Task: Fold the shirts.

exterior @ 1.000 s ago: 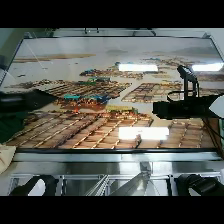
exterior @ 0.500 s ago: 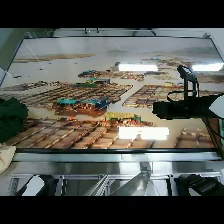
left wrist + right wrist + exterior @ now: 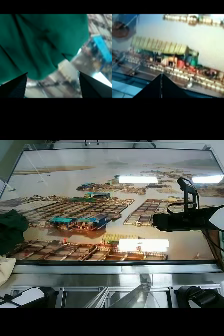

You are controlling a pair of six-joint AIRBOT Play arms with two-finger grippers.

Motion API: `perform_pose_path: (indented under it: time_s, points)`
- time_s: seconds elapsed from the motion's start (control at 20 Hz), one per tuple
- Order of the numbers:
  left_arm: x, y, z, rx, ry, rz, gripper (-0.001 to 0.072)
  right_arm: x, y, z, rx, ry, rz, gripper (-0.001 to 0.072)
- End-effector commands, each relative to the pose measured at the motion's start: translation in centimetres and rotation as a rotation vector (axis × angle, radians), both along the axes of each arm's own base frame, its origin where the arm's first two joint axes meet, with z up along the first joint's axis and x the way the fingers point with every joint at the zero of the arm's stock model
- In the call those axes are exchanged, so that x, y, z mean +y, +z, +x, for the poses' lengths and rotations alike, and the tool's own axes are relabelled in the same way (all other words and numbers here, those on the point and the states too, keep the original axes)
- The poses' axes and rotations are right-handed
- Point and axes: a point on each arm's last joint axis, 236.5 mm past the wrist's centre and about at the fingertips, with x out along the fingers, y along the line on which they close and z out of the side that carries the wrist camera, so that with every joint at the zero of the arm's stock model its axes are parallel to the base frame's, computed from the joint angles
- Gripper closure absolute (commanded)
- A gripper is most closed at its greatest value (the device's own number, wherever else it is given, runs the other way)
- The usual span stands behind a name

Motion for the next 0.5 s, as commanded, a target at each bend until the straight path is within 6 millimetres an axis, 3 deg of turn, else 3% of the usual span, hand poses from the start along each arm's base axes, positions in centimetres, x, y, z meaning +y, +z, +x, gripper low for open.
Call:
perform_pose_path:
  time_s: [0.0,0.15,0.3,0.4,0.45]
  points:
    - [3.5,-2.3,1.5,-0.023,0.074,0.075,-0.0004,0.0,0.0,0.0,0.000,0.000,0.000,0.0686]
    - [5.6,-2.1,2.7,-0.071,0.112,0.154,0.0025,0.0,0.0,0.0,0.000,0.000,0.001,0.0687]
    - [6.1,-0.4,4.3,-0.127,0.112,0.229,0.0295,0.0,0.0,0.0,0.000,0.000,0.001,0.0687]
    - [5.9,0.9,5.6,-0.166,0.096,0.276,0.0603,0.0,0.0,0.0,0.000,0.000,0.001,0.0687]
    - [5.4,1.1,6.3,-0.177,0.074,0.289,0.0656,0.0,0.0,0.0,0.000,0.000,0.001,0.0687]
